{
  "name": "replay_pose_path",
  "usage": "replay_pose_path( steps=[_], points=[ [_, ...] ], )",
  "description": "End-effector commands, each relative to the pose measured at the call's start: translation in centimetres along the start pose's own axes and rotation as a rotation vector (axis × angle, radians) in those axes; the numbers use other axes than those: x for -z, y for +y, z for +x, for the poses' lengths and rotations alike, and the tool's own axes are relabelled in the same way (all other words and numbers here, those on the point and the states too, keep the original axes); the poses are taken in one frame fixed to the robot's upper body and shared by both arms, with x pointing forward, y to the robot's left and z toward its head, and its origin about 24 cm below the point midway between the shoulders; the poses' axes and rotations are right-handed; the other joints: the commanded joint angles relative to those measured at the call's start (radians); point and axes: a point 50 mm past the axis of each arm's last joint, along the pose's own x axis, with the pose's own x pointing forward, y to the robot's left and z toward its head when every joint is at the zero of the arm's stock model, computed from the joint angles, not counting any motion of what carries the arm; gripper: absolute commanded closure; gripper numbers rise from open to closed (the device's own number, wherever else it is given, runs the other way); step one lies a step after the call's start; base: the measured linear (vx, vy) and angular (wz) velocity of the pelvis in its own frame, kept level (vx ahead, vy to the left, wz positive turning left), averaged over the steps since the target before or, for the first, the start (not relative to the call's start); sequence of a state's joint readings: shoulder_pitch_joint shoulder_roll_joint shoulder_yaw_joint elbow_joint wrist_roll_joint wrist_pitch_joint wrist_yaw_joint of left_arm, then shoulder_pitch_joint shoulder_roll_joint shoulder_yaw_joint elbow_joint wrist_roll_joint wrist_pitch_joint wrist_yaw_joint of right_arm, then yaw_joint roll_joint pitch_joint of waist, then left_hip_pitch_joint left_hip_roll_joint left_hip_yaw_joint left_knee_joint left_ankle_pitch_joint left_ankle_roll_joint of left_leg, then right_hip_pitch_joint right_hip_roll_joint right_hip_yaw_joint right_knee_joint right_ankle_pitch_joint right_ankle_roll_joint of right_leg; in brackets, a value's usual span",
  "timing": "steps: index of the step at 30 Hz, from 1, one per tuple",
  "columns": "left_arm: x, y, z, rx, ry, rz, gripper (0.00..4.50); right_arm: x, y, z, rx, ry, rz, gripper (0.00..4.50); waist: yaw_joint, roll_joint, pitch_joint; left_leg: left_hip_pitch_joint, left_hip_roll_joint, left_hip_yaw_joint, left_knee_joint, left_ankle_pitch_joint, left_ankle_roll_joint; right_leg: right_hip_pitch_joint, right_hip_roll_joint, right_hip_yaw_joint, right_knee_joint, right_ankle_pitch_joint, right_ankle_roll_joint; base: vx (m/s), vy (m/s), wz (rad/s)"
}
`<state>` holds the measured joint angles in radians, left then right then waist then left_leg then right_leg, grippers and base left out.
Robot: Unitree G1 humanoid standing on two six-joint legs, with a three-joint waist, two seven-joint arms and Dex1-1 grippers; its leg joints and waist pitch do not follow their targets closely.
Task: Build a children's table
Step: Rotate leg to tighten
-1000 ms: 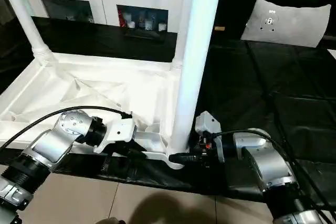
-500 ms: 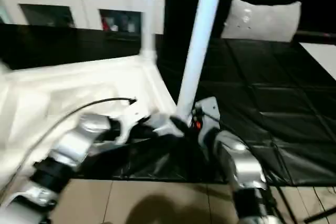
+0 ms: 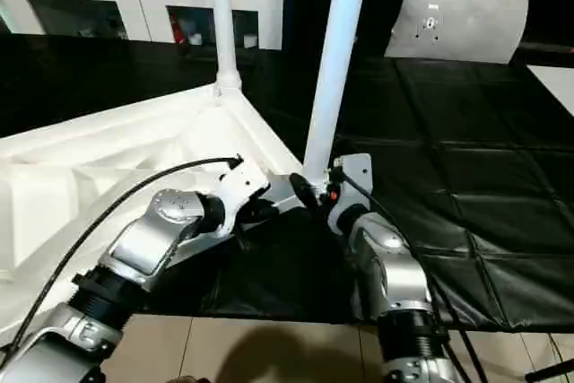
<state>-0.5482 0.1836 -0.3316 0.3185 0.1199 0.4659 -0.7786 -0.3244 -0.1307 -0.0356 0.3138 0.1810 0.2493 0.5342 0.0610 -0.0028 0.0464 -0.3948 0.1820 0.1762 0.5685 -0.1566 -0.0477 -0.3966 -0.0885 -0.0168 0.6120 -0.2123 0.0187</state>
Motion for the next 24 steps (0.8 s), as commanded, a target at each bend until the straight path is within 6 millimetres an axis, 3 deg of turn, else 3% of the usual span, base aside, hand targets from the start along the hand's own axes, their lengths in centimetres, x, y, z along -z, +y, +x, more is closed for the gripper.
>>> replay_pose_path(
  steps=[1,2,6,11,14,15,19,24],
  points=[
    [-0.4,0.0,-0.3,0.017,-0.047,0.038,4.5,0.1,1.1,-0.1,-0.107,-0.001,-0.012,0.27,0.007,-0.007,-0.061,0.019,0.033,-0.005,-0.053,-0.162,0.068,0.049,-0.037,0.017,-0.067,-0.003,-0.225,0.0,0.0,0.0],
    [0.0,0.2,-0.8,0.046,-0.043,0.056,4.5,-0.2,0.5,-0.8,-0.149,-0.001,-0.056,0.06,0.006,-0.009,-0.063,0.019,0.033,-0.006,-0.053,-0.171,0.064,0.05,-0.038,0.016,-0.067,-0.022,-0.223,0.0,0.0,0.0],
    [0.8,0.3,-1.6,0.118,-0.035,0.08,4.5,-0.6,-0.7,-2.0,-0.217,0.027,-0.132,0.02,0.006,-0.008,-0.062,0.021,0.033,-0.006,-0.052,-0.184,0.06,0.048,-0.037,0.017,-0.068,-0.049,-0.224,0.0,0.0,0.0],
    [1.6,-0.2,-2.8,0.293,-0.02,0.178,4.5,-1.5,-1.6,-3.0,-0.363,0.066,-0.195,0.02,0.013,-0.009,-0.065,0.022,0.035,-0.004,-0.048,-0.161,0.079,0.047,-0.039,0.017,-0.061,-0.003,-0.245,0.0,0.0,0.0],
    [1.9,-0.5,-3.2,0.375,-0.003,0.22,4.5,-1.7,-1.7,-3.1,-0.418,0.082,-0.238,0.02,0.018,-0.007,-0.065,0.025,0.036,-0.003,-0.046,-0.158,0.083,0.043,-0.038,0.017,-0.059,0.004,-0.255,0.0,0.0,0.0],
    [2.1,-0.7,-3.5,0.425,0.009,0.245,4.5,-1.8,-1.6,-3.2,-0.484,0.098,-0.25,0.02,0.024,-0.014,-0.064,0.025,0.037,-0.002,-0.046,-0.165,0.085,0.044,-0.041,0.017,-0.058,-0.016,-0.253,0.0,0.0,0.0],
    [2.4,-0.8,-3.9,0.48,0.037,0.294,4.5,-1.4,-1.1,-3.7,-0.624,0.175,-0.269,0.02,0.04,-0.012,-0.062,0.03,0.042,-0.001,-0.049,-0.185,0.075,0.039,-0.039,0.017,-0.058,-0.04,-0.253,0.0,0.0,0.0],
    [2.5,-0.3,-4.1,0.505,0.047,0.312,4.5,-0.8,-0.9,-3.8,-0.698,0.237,-0.28,0.41,0.048,-0.012,-0.06,0.03,0.042,-0.003,-0.053,-0.227,0.049,0.037,-0.044,0.017,-0.063,-0.108,-0.242,0.0,0.0,0.0]
  ],
)
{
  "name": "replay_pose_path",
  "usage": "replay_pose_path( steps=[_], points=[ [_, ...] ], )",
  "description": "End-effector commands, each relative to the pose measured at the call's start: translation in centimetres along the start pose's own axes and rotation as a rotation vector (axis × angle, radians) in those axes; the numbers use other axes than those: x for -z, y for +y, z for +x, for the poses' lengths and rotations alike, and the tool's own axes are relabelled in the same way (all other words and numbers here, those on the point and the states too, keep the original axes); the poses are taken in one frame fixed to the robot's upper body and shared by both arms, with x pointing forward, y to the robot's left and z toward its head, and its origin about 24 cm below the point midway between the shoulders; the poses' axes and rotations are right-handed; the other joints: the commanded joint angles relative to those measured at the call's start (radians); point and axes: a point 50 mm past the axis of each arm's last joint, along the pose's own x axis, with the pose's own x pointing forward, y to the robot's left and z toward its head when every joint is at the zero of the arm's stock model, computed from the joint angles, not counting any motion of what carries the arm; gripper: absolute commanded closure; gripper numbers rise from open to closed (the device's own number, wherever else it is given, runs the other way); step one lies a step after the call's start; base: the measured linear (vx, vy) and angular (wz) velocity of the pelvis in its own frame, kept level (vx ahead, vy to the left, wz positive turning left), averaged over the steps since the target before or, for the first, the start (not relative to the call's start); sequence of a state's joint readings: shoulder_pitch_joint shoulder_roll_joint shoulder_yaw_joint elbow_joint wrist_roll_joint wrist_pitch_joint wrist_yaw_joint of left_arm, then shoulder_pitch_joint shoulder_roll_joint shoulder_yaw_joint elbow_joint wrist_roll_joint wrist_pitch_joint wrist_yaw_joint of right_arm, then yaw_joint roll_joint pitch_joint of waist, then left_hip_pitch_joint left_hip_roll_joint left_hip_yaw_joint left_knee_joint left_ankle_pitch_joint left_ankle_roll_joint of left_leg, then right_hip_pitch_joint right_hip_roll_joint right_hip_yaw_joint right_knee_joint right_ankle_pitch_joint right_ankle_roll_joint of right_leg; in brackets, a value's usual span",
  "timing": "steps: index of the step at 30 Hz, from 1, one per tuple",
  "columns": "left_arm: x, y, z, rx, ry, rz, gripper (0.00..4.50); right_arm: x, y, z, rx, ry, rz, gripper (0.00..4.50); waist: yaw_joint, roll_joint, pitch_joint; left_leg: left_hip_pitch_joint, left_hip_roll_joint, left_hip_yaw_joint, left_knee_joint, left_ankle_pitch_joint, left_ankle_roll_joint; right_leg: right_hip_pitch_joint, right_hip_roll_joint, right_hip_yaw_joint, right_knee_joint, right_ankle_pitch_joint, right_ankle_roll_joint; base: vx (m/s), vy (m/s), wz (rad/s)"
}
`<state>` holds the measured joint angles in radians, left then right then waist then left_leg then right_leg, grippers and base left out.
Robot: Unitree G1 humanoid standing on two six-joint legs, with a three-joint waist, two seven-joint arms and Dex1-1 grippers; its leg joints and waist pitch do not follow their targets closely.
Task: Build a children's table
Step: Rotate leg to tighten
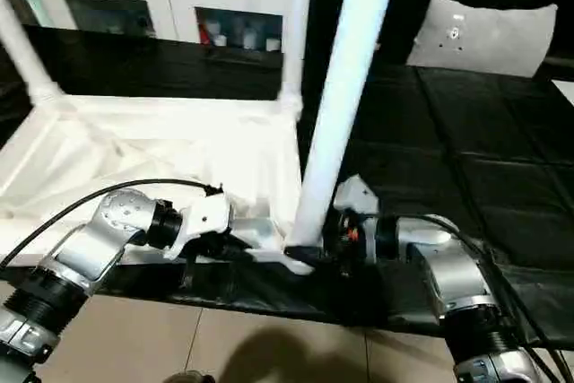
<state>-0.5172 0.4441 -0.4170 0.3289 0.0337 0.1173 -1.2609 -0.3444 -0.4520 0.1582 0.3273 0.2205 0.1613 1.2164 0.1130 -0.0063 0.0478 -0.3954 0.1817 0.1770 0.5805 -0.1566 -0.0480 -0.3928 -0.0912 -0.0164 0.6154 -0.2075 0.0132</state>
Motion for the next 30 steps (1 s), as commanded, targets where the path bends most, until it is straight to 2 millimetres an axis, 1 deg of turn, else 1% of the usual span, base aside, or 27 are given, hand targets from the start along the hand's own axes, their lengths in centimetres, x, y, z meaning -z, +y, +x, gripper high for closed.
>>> replay_pose_path(
  steps=[1,3,4,5,6,7,8,9,11,13,14,17,22,24,26,27,28,29,30],
  points=[
    [-0.2,-0.2,0.3,0.059,0.028,0.042,4.5,-0.1,0.0,-0.2,-0.027,0.011,-0.008,0.55,-0.004,-0.009,-0.062,0.031,0.042,-0.004,-0.067,-0.238,0.044,0.033,-0.041,0.017,-0.067,-0.126,-0.231,0.0,0.0,0.0],
    [-0.2,-0.2,0.3,0.065,0.022,0.044,4.5,-0.1,0.0,-0.1,-0.045,0.008,-0.006,0.79,-0.004,-0.009,-0.062,0.031,0.043,-0.005,-0.066,-0.242,0.04,0.032,-0.042,0.018,-0.067,-0.13,-0.227,0.0,0.0,0.0],
    [-0.2,-0.2,0.3,0.065,0.022,0.044,4.5,-0.1,0.0,-0.1,-0.045,0.008,-0.006,0.79,-0.004,-0.009,-0.063,0.031,0.043,-0.005,-0.066,-0.24,0.04,0.032,-0.042,0.018,-0.066,-0.126,-0.228,0.0,0.0,0.0],
    [-0.2,-0.2,0.3,0.072,0.021,0.047,4.5,-0.2,0.1,-0.1,-0.066,0.008,0.0,0.91,-0.003,-0.01,-0.064,0.03,0.042,-0.005,-0.065,-0.229,0.042,0.033,-0.042,0.018,-0.064,-0.109,-0.231,0.0,0.0,0.0],
    [-0.2,-0.2,0.3,0.074,0.021,0.048,4.5,-0.2,0.1,-0.1,-0.074,0.011,0.0,1.02,-0.003,-0.007,-0.064,0.029,0.042,-0.005,-0.065,-0.224,0.043,0.033,-0.042,0.017,-0.063,-0.103,-0.232,0.0,0.0,0.0],
    [-0.1,-0.2,0.2,0.075,0.021,0.049,4.5,-0.1,0.2,-0.1,-0.081,0.015,-0.001,1.15,-0.003,-0.009,-0.065,0.029,0.042,-0.004,-0.063,-0.216,0.048,0.034,-0.042,0.017,-0.063,-0.089,-0.234,0.0,0.0,0.0],
    [-0.1,-0.2,0.2,0.075,0.021,0.049,4.5,-0.1,0.2,-0.1,-0.081,0.015,-0.001,1.15,-0.002,-0.01,-0.065,0.028,0.041,-0.004,-0.063,-0.211,0.05,0.034,-0.041,0.017,-0.062,-0.081,-0.235,0.0,0.0,0.0],
    [-0.1,-0.2,0.2,0.077,0.022,0.051,4.5,0.0,0.3,-0.1,-0.09,0.021,-0.001,1.3,-0.001,-0.008,-0.066,0.029,0.041,-0.004,-0.062,-0.2,0.054,0.035,-0.041,0.017,-0.06,-0.068,-0.239,0.0,0.0,0.0],
    [0.0,-0.2,0.2,0.079,0.021,0.053,4.5,0.0,0.2,-0.2,-0.094,0.023,0.0,1.47,0.001,-0.008,-0.066,0.029,0.041,-0.003,-0.06,-0.195,0.06,0.035,-0.04,0.016,-0.059,-0.059,-0.245,0.0,0.0,0.0],
    [0.0,-0.2,0.2,0.079,0.022,0.053,4.5,0.1,0.2,-0.2,-0.097,0.025,0.002,1.66,0.001,-0.008,-0.065,0.029,0.041,-0.003,-0.061,-0.208,0.057,0.034,-0.041,0.016,-0.062,-0.082,-0.244,0.0,0.0,0.0],
    [0.0,-0.2,0.2,0.079,0.022,0.053,4.5,0.1,0.3,-0.2,-0.098,0.026,0.002,1.7,0.001,-0.006,-0.064,0.029,0.042,-0.004,-0.063,-0.218,0.052,0.033,-0.041,0.016,-0.063,-0.094,-0.242,0.0,0.0,0.0],
    [0.0,-0.1,0.1,0.078,0.022,0.052,4.5,0.2,0.3,-0.2,-0.101,0.028,0.002,1.79,0.001,-0.006,-0.063,0.03,0.042,-0.005,-0.064,-0.233,0.045,0.033,-0.041,0.016,-0.064,-0.108,-0.24,0.0,0.0,0.0],
    [-0.1,-0.1,0.2,0.067,-0.001,0.03,4.5,0.5,0.8,0.2,-0.102,0.022,0.005,1.82,0.0,-0.006,-0.064,0.029,0.042,-0.005,-0.064,-0.226,0.045,0.033,-0.041,0.016,-0.062,-0.089,-0.243,0.0,0.0,0.0],
    [-0.2,-0.1,0.2,0.059,-0.018,0.013,4.5,0.6,0.9,0.4,-0.079,0.009,0.01,1.82,0.0,-0.005,-0.063,0.03,0.042,-0.005,-0.065,-0.233,0.041,0.032,-0.04,0.016,-0.062,-0.098,-0.242,0.0,0.0,0.0],
    [-0.5,0.0,0.3,0.035,-0.045,-0.013,4.5,0.8,1.1,0.9,-0.048,-0.012,0.036,1.82,-0.002,-0.005,-0.06,0.03,0.042,-0.006,-0.069,-0.256,0.034,0.031,-0.042,0.017,-0.067,-0.134,-0.237,0.0,0.0,0.0],
    [-1.1,0.3,0.8,-0.027,-0.091,-0.076,4.5,1.0,0.9,1.8,0.057,-0.049,0.09,1.82,-0.005,-0.002,-0.058,0.03,0.042,-0.006,-0.071,-0.266,0.027,0.03,-0.042,0.018,-0.067,-0.147,-0.237,0.0,0.0,0.0],
    [-1.1,0.3,0.8,-0.027,-0.091,-0.076,4.5,1.0,0.9,1.8,0.057,-0.049,0.09,1.82,-0.008,-0.003,-0.056,0.03,0.042,-0.006,-0.074,-0.279,0.019,0.029,-0.04,0.018,-0.069,-0.163,-0.233,0.0,0.0,0.0],
    [-1.7,0.6,1.4,-0.078,-0.127,-0.124,4.5,1.0,0.6,2.7,0.162,-0.083,0.138,1.83,-0.01,-0.005,-0.052,0.034,0.04,-0.009,-0.077,-0.325,0.005,0.027,-0.043,0.018,-0.077,-0.238,-0.222,0.0,0.0,0.0],
    [-1.9,0.7,1.7,-0.092,-0.136,-0.136,4.5,1.0,0.5,3.0,0.194,-0.094,0.154,1.83,-0.016,-0.005,-0.049,0.035,0.04,-0.011,-0.081,-0.355,-0.016,0.022,-0.045,0.019,-0.079,-0.302,-0.208,0.0,0.0,0.0]
  ],
)
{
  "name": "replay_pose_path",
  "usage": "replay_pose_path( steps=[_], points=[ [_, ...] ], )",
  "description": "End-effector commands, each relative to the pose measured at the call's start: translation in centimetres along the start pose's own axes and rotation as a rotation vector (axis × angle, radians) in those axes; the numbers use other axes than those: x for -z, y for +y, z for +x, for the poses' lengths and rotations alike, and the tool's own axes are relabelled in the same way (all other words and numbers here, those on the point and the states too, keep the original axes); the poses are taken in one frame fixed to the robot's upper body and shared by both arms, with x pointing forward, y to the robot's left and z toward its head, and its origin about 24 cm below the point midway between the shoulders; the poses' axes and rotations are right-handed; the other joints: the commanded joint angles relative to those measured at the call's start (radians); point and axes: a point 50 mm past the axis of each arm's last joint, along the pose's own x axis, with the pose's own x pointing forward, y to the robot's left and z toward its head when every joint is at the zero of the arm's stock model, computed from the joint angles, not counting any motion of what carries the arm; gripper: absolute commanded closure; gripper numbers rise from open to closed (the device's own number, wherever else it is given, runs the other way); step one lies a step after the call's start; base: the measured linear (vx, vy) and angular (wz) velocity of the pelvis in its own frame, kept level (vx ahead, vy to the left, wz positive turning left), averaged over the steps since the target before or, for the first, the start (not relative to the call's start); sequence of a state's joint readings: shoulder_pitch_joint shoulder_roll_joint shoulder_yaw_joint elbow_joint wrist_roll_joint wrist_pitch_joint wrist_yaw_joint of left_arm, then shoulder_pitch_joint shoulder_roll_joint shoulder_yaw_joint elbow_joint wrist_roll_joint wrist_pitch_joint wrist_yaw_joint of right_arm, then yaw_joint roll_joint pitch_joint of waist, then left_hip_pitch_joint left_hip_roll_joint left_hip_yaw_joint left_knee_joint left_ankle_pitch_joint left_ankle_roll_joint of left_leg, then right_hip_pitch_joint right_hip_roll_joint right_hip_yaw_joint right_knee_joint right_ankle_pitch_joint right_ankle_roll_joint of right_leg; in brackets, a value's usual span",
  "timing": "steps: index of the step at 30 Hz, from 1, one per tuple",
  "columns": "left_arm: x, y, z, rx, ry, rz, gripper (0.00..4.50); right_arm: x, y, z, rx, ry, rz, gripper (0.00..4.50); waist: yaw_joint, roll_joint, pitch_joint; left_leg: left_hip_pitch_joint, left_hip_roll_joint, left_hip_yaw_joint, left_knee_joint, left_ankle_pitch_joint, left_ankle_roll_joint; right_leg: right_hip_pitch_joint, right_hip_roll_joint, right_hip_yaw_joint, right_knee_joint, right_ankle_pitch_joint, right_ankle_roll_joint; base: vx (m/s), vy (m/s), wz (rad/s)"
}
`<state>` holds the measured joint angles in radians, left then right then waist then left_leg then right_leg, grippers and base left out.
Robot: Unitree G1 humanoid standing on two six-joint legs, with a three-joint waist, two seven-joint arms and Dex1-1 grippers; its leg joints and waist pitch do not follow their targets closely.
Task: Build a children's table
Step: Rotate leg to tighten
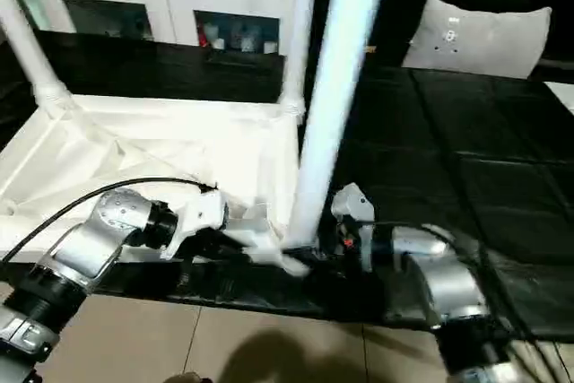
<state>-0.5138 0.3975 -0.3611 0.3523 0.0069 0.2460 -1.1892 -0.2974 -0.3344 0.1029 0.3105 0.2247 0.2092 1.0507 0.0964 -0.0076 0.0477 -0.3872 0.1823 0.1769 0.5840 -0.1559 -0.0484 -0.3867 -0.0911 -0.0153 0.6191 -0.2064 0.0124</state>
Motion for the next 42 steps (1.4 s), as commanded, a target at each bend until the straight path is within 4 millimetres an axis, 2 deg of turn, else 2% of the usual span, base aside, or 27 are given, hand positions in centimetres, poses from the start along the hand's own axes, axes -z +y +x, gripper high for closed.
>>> replay_pose_path(
  steps=[1,3,4,6,7,8,9,10,11,15,16,17,18,22,24,28,29,32,34,36,38,39,41,42],
  points=[
    [-2.6,-0.3,2.0,-0.029,-0.105,0.003,4.5,0.4,0.1,1.7,0.104,-0.023,0.077,1.83,-0.008,-0.006,-0.049,0.025,0.037,-0.016,-0.086,-0.384,-0.031,0.018,-0.047,0.017,-0.089,-0.36,-0.187,0.0,0.0,0.0],
    [-2.9,0.0,2.5,-0.082,-0.111,-0.015,4.5,0.4,0.0,2.4,0.17,-0.052,0.122,1.83,-0.019,-0.006,-0.052,0.024,0.038,-0.018,-0.089,-0.378,-0.036,0.018,-0.045,0.016,-0.091,-0.345,-0.165,0.0,0.0,0.0],
    [-2.9,0.0,2.5,-0.082,-0.111,-0.015,4.5,0.4,0.0,2.4,0.17,-0.052,0.122,1.83,-0.019,-0.006,-0.052,0.024,0.038,-0.018,-0.089,-0.378,-0.036,0.018,-0.045,0.016,-0.091,-0.345,-0.165,0.0,0.0,0.0],
    [-4.1,0.8,4.1,-0.243,-0.139,-0.082,4.5,0.2,-0.2,4.1,0.333,-0.125,0.254,1.83,-0.026,-0.004,-0.051,0.026,0.036,-0.014,-0.087,-0.37,-0.031,0.011,-0.042,0.02,-0.093,-0.319,-0.171,0.0,0.0,0.0],
    [-4.4,1.0,4.4,-0.271,-0.144,-0.099,4.5,0.2,-0.2,4.4,0.364,-0.137,0.28,1.83,-0.027,-0.006,-0.053,0.027,0.035,-0.015,-0.085,-0.363,-0.034,0.013,-0.045,0.019,-0.094,-0.328,-0.168,0.0,0.0,0.0],
    [-5.0,1.3,4.8,-0.33,-0.156,-0.128,4.5,0.2,-0.4,4.8,0.426,-0.15,0.31,1.83,-0.027,-0.003,-0.055,0.025,0.036,-0.014,-0.086,-0.344,-0.035,0.014,-0.043,0.019,-0.092,-0.3,-0.169,0.0,0.0,0.0],
    [-5.3,1.4,5.0,-0.364,-0.162,-0.146,4.5,0.1,-0.5,5.0,0.465,-0.153,0.322,1.83,-0.028,-0.005,-0.058,0.024,0.035,-0.014,-0.084,-0.32,-0.029,0.017,-0.041,0.019,-0.09,-0.251,-0.174,0.0,0.0,0.0],
    [-5.7,1.5,5.2,-0.395,-0.173,-0.162,4.5,0.1,-0.6,5.2,0.502,-0.154,0.331,1.83,-0.028,-0.005,-0.058,0.024,0.035,-0.014,-0.084,-0.32,-0.029,0.017,-0.041,0.019,-0.09,-0.251,-0.174,0.0,0.0,0.0],
    [-6.1,1.6,5.5,-0.41,-0.184,-0.172,4.5,0.1,-0.7,5.3,0.533,-0.152,0.331,1.83,-0.025,-0.008,-0.061,0.019,0.031,-0.01,-0.079,-0.26,-0.005,0.024,-0.041,0.018,-0.087,-0.178,-0.177,0.0,0.0,0.0],
    [-6.9,1.4,6.0,-0.425,-0.189,-0.14,4.5,-0.2,-1.0,5.5,0.597,-0.164,0.279,1.83,-0.023,-0.005,-0.068,0.013,0.027,-0.007,-0.071,-0.176,0.034,0.032,-0.04,0.017,-0.079,-0.068,-0.192,0.0,0.0,0.0],
    [-6.9,1.4,6.0,-0.425,-0.188,-0.139,4.5,-0.2,-1.0,5.5,0.598,-0.164,0.278,1.48,-0.022,-0.005,-0.069,0.013,0.028,-0.006,-0.069,-0.165,0.04,0.033,-0.039,0.017,-0.078,-0.05,-0.194,0.0,0.0,0.0],
    [-7.0,1.4,6.1,-0.424,-0.182,-0.129,4.5,-0.3,-1.1,5.5,0.606,-0.171,0.275,1.48,-0.02,-0.004,-0.07,0.011,0.026,-0.006,-0.067,-0.138,0.052,0.035,-0.037,0.016,-0.074,-0.01,-0.197,0.0,0.0,0.0],
    [-6.7,1.3,6.0,-0.412,-0.169,-0.119,4.5,-0.4,-1.1,5.4,0.607,-0.166,0.251,1.27,-0.018,-0.002,-0.072,0.011,0.027,-0.005,-0.064,-0.115,0.066,0.036,-0.036,0.015,-0.07,0.027,-0.204,0.0,0.0,0.0],
    [-6.3,1.2,5.8,-0.408,-0.152,-0.12,4.5,-0.5,-1.2,5.1,0.613,-0.176,0.244,0.95,-0.017,-0.001,-0.068,0.012,0.028,-0.005,-0.068,-0.148,0.067,0.034,-0.037,0.014,-0.075,-0.015,-0.208,0.0,0.0,0.0],
    [-5.5,1.3,5.2,-0.402,-0.133,-0.11,4.5,-0.6,-1.2,4.2,0.581,-0.201,0.207,0.77,-0.017,-0.001,-0.066,0.013,0.031,-0.006,-0.07,-0.18,0.057,0.033,-0.037,0.015,-0.078,-0.054,-0.201,0.0,0.0,0.0],
    [-4.9,1.3,4.8,-0.379,-0.116,-0.081,4.5,-0.5,-1.2,3.2,0.526,-0.2,0.139,0.53,-0.017,-0.002,-0.067,0.011,0.031,-0.007,-0.069,-0.17,0.056,0.037,-0.037,0.014,-0.077,-0.035,-0.197,0.0,0.0,0.0],
    [-4.6,1.3,4.5,-0.36,-0.108,-0.067,4.5,-0.5,-1.4,2.7,0.5,-0.2,0.117,0.39,-0.018,-0.004,-0.066,0.01,0.03,-0.005,-0.068,-0.176,0.059,0.035,-0.036,0.015,-0.078,-0.04,-0.199,0.0,0.0,0.0],
    [-3.6,1.2,3.6,-0.286,-0.074,-0.011,4.5,-1.0,-1.5,1.0,0.367,-0.195,0.055,0.15,-0.015,0.0,-0.064,0.011,0.032,-0.006,-0.069,-0.198,0.061,0.035,-0.037,0.015,-0.081,-0.077,-0.198,0.0,0.0,0.0],
    [-3.4,1.2,3.4,-0.269,-0.065,0.001,4.5,-1.1,-1.5,0.6,0.33,-0.188,0.042,0.03,-0.014,-0.002,-0.064,0.01,0.033,-0.006,-0.069,-0.193,0.063,0.036,-0.036,0.015,-0.079,-0.07,-0.2,0.0,0.0,0.0],
    [-2.6,0.7,2.6,-0.163,-0.04,0.067,4.5,-1.4,-1.5,-0.7,0.218,-0.121,-0.029,0.03,-0.012,0.0,-0.066,0.016,0.035,-0.005,-0.066,-0.188,0.069,0.033,-0.034,0.015,-0.076,-0.049,-0.213,0.0,0.0,0.0],
    [-2.4,0.4,2.3,-0.109,-0.03,0.091,4.5,-1.6,-1.6,-1.1,0.18,-0.098,-0.053,0.03,-0.007,0.001,-0.068,0.016,0.035,-0.005,-0.065,-0.174,0.074,0.035,-0.035,0.015,-0.071,-0.026,-0.22,0.0,0.0,0.0],
    [-2.1,0.1,2.0,-0.06,-0.015,0.115,4.5,-1.7,-1.6,-1.3,0.13,-0.074,-0.065,0.03,-0.005,0.003,-0.068,0.016,0.036,-0.003,-0.063,-0.162,0.079,0.033,-0.035,0.015,-0.067,0.01,-0.238,0.0,0.0,0.0],
    [-1.8,-0.1,1.7,-0.019,0.006,0.144,4.5,-1.8,-1.6,-1.6,0.063,-0.034,-0.095,0.03,-0.002,0.001,-0.068,0.019,0.036,-0.003,-0.062,-0.177,0.083,0.032,-0.035,0.013,-0.068,-0.004,-0.245,0.0,0.0,0.0],
    [-1.4,-0.1,1.3,0.013,0.029,0.173,4.5,-1.9,-1.7,-1.8,0.008,0.012,-0.132,0.03,-0.001,-0.002,-0.065,0.018,0.039,-0.002,-0.065,-0.197,0.077,0.031,-0.037,0.013,-0.071,-0.04,-0.244,0.0,0.0,0.0]
  ],
)
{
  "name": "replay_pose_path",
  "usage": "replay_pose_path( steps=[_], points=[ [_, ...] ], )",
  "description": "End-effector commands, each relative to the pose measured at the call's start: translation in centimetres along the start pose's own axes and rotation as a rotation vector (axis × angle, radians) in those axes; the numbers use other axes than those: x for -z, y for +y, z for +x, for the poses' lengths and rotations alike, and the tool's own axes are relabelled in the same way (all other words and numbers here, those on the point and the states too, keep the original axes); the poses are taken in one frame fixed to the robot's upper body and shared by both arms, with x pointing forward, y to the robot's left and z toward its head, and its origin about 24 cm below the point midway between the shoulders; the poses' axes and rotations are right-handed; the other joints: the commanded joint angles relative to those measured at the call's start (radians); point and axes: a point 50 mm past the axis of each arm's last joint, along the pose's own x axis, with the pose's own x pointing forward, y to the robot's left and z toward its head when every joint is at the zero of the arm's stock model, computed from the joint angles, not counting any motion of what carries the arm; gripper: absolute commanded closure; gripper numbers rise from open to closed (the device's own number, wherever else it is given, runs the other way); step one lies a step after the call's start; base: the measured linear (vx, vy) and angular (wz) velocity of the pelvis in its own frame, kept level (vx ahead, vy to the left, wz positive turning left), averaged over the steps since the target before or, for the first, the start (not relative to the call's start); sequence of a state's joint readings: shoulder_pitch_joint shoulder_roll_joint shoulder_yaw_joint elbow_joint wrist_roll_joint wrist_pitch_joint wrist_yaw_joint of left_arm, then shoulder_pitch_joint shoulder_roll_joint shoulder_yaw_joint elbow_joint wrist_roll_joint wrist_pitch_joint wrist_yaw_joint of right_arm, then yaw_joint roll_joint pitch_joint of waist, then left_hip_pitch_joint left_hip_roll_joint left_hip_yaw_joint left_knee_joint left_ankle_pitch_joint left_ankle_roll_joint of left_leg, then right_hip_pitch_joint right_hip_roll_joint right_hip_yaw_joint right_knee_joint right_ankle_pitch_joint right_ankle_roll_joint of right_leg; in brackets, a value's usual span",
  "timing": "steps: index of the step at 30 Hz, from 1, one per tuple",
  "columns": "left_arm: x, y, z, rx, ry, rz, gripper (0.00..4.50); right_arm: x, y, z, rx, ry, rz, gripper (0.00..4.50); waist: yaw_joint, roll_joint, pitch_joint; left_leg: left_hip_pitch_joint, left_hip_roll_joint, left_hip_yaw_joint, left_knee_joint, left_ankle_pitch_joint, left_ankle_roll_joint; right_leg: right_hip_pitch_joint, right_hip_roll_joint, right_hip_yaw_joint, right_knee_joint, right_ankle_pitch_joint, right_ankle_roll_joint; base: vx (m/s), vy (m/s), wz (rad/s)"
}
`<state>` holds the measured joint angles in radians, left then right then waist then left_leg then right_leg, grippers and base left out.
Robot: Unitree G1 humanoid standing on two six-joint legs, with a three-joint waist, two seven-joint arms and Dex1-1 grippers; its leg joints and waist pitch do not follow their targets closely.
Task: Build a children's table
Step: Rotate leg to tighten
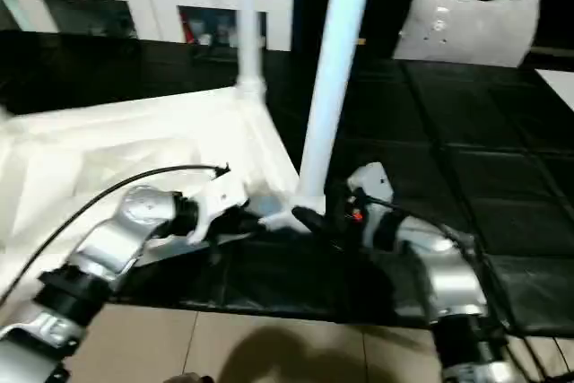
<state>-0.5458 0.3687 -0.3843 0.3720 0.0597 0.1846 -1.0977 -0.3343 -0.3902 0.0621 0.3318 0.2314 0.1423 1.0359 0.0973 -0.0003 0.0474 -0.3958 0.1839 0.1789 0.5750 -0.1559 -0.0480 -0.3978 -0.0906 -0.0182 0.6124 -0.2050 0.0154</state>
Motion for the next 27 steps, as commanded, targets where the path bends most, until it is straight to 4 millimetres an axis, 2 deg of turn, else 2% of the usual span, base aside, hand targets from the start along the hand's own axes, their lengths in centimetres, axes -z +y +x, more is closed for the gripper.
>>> replay_pose_path(
  steps=[1,5,7,9,13,21,27],
  points=[
    [-0.4,-0.8,0.4,0.092,0.011,0.079,4.5,-0.3,-0.1,0.0,-0.07,0.032,-0.041,0.03,-0.001,-0.007,-0.065,0.027,0.038,-0.005,-0.056,-0.201,0.071,0.042,-0.039,0.015,-0.062,-0.053,-0.248,0.0,0.0,0.0],
    [0.0,-1.0,-0.2,0.161,0.036,0.115,4.5,-0.7,0.0,0.0,-0.181,0.058,-0.059,0.03,0.005,-0.009,-0.063,0.029,0.04,-0.005,-0.059,-0.228,0.053,0.04,-0.04,0.015,-0.062,-0.096,-0.246,0.0,0.0,0.0],
    [0.1,-1.1,-0.4,0.191,0.037,0.127,4.5,-0.6,0.3,-0.1,-0.247,0.087,-0.049,0.32,0.009,-0.011,-0.064,0.03,0.041,-0.005,-0.058,-0.225,0.052,0.039,-0.04,0.016,-0.061,-0.095,-0.245,0.0,0.0,0.0],
    [0.2,-1.1,-0.6,0.211,0.054,0.15,4.5,-0.3,0.6,-0.3,-0.309,0.14,-0.029,0.39,0.014,-0.012,-0.064,0.029,0.041,-0.004,-0.057,-0.213,0.057,0.04,-0.039,0.016,-0.06,-0.083,-0.246,0.0,0.0,0.0],
    [0.5,-1.0,-0.8,0.225,0.071,0.169,4.5,-0.1,0.7,-0.3,-0.345,0.157,-0.023,0.75,0.017,-0.015,-0.064,0.028,0.04,-0.003,-0.055,-0.207,0.058,0.038,-0.042,0.017,-0.059,-0.083,-0.246,0.0,0.0,0.0],
    [0.5,-0.9,-0.9,0.235,0.067,0.175,4.5,0.1,0.8,-0.2,-0.361,0.159,-0.02,1.46,0.019,-0.014,-0.065,0.029,0.041,-0.003,-0.055,-0.213,0.05,0.036,-0.042,0.017,-0.059,-0.098,-0.246,0.0,0.0,0.0],
    [0.5,-0.9,-0.8,0.235,0.067,0.176,4.5,0.2,1.0,-0.2,-0.37,0.16,-0.015,1.79,0.02,-0.014,-0.066,0.028,0.04,-0.003,-0.055,-0.213,0.049,0.037,-0.042,0.016,-0.058,-0.091,-0.248,0.0,0.0,0.0]
  ],
)
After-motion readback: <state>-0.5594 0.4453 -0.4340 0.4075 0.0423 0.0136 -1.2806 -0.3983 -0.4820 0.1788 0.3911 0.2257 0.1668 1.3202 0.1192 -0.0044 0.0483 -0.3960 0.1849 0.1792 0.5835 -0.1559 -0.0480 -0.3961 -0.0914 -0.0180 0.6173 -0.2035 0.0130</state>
